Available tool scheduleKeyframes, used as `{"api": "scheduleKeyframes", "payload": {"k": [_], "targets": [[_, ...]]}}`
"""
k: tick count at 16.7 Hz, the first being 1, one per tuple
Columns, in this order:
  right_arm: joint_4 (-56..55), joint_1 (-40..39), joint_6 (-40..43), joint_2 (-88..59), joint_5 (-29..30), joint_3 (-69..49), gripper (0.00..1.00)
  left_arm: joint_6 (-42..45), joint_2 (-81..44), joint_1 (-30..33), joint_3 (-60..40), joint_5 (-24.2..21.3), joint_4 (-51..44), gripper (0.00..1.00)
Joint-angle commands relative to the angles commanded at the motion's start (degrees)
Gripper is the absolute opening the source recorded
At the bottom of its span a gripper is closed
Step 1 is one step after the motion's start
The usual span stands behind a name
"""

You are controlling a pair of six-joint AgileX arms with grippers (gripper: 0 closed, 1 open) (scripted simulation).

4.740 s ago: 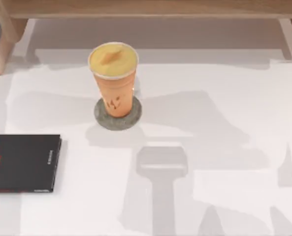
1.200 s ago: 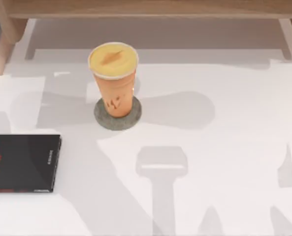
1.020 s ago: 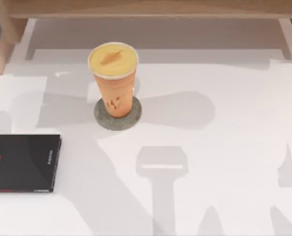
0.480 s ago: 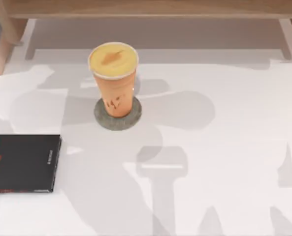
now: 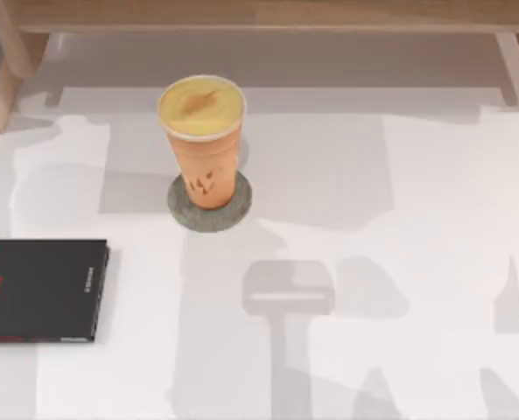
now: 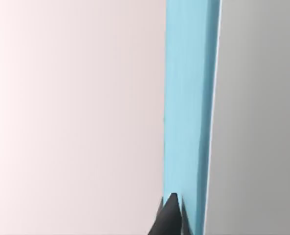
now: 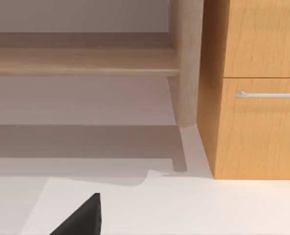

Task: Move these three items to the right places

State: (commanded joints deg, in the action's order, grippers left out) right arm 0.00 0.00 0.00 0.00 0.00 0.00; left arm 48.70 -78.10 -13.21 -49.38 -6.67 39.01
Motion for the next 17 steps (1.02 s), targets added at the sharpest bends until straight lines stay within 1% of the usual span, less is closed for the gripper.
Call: {"api": "scheduleKeyframes", "payload": {"k": [4, 6, 8, 10, 12, 17], "targets": [[0.00, 0.00, 0.00, 0.00, 0.00, 0.00, 1.00, 22.09, 10.12, 4.93, 21.72, 2.85, -0.21, 0.00], [0.00, 0.00, 0.00, 0.00, 0.00, 0.00, 1.00, 30.53, 13.18, 7.48, 31.75, 3.79, -1.07, 0.00], [0.00, 0.00, 0.00, 0.00, 0.00, 0.00, 1.00, 36.63, 15.06, 9.87, 40.12, 4.46, -2.18, 0.00], [0.00, 0.00, 0.00, 0.00, 0.00, 0.00, 1.00, 40.35, 16.11, 11.93, 46.55, 4.88, -3.31, 0.00], [0.00, 0.00, 0.00, 0.00, 0.00, 0.00, 1.00, 42.00, 16.60, 13.32, 50.65, 5.15, -4.24, 0.00], [0.00, 0.00, 0.00, 0.00, 0.00, 0.00, 1.00, 42.33, 16.75, 13.88, 52.31, 5.27, -4.65, 0.00]]}}
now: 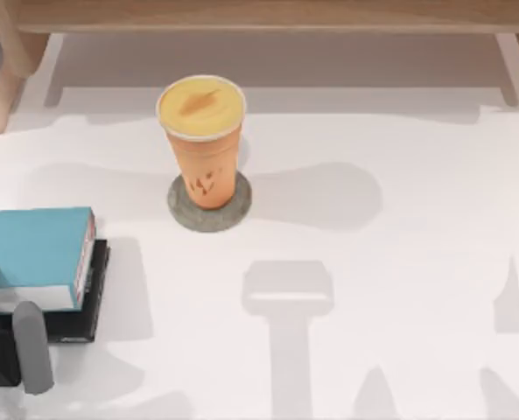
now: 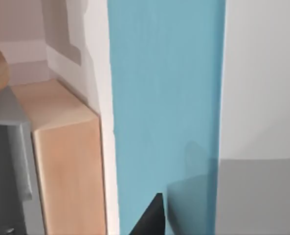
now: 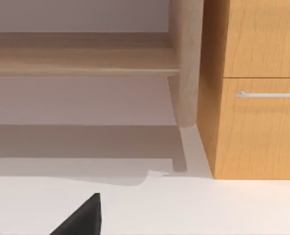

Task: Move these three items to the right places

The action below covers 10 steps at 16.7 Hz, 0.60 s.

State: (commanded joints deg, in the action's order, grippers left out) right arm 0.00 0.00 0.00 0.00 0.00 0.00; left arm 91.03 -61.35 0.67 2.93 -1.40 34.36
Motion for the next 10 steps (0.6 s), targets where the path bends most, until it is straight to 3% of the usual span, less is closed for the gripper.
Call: {"api": "scheduleKeyframes", "payload": {"k": [10], "targets": [[0.00, 0.00, 0.00, 0.00, 0.00, 0.00, 1.00, 0.04, -4.97, 0.06, -0.44, 0.01, 4.53, 0.00]]}}
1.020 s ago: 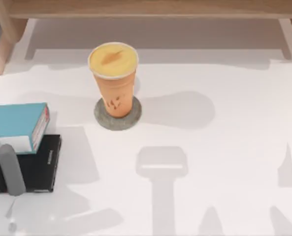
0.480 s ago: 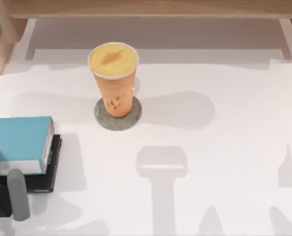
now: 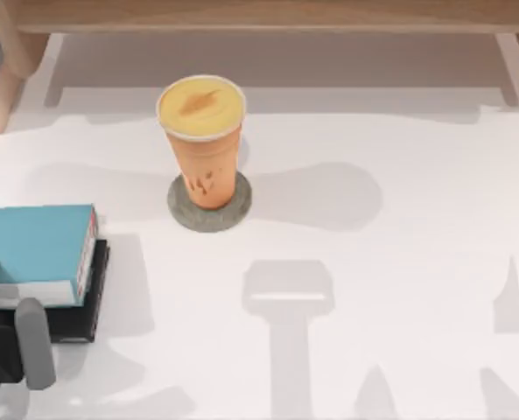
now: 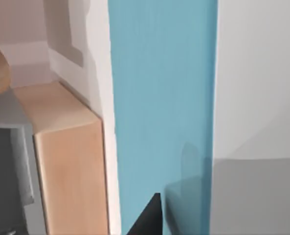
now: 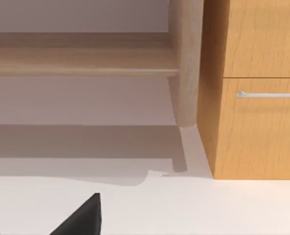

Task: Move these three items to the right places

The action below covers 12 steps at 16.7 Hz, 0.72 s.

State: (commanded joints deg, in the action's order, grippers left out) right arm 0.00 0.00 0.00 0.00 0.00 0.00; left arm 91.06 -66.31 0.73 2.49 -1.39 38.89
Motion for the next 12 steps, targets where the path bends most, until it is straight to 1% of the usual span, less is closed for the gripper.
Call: {"api": "scheduleKeyframes", "payload": {"k": [1, 12], "targets": [[0.00, 0.00, 0.00, 0.00, 0.00, 0.00, 1.00, 0.00, 0.00, 0.00, 0.00, 0.00, 0.00, 0.00], [0.00, 0.00, 0.00, 0.00, 0.00, 0.00, 1.00, 0.00, 0.00, 0.00, 0.00, 0.00, 0.00, 0.83]]}}
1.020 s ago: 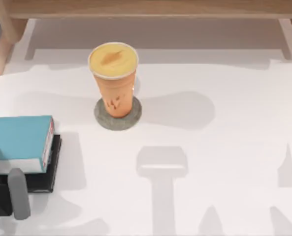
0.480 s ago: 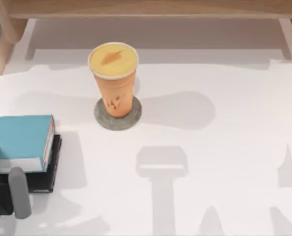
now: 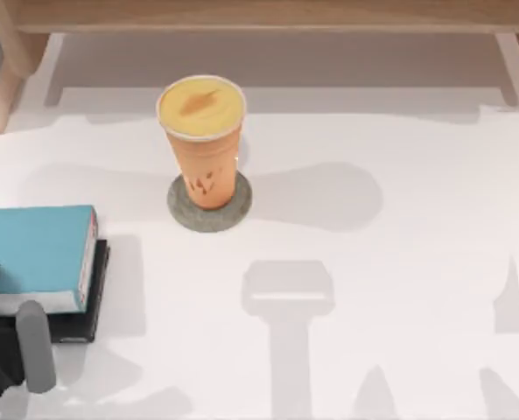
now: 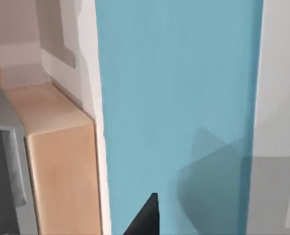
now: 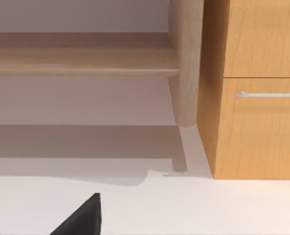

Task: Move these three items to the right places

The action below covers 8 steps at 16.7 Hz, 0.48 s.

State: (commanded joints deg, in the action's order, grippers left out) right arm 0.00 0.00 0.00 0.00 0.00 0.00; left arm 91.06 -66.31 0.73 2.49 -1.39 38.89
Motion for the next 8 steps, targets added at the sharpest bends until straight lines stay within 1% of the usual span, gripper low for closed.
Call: {"api": "scheduleKeyframes", "payload": {"k": [2, 3, 8], "targets": [[0.00, 0.00, 0.00, 0.00, 0.00, 0.00, 1.00, 0.00, 0.00, 0.00, 0.00, 0.00, 0.00, 0.98], [0.00, 0.00, 0.00, 0.00, 0.00, 0.00, 1.00, 0.00, 0.00, 0.00, 0.00, 0.00, 0.00, 1.00], [0.00, 0.00, 0.00, 0.00, 0.00, 0.00, 1.00, 0.00, 0.00, 0.00, 0.00, 0.00, 0.00, 1.00]]}}
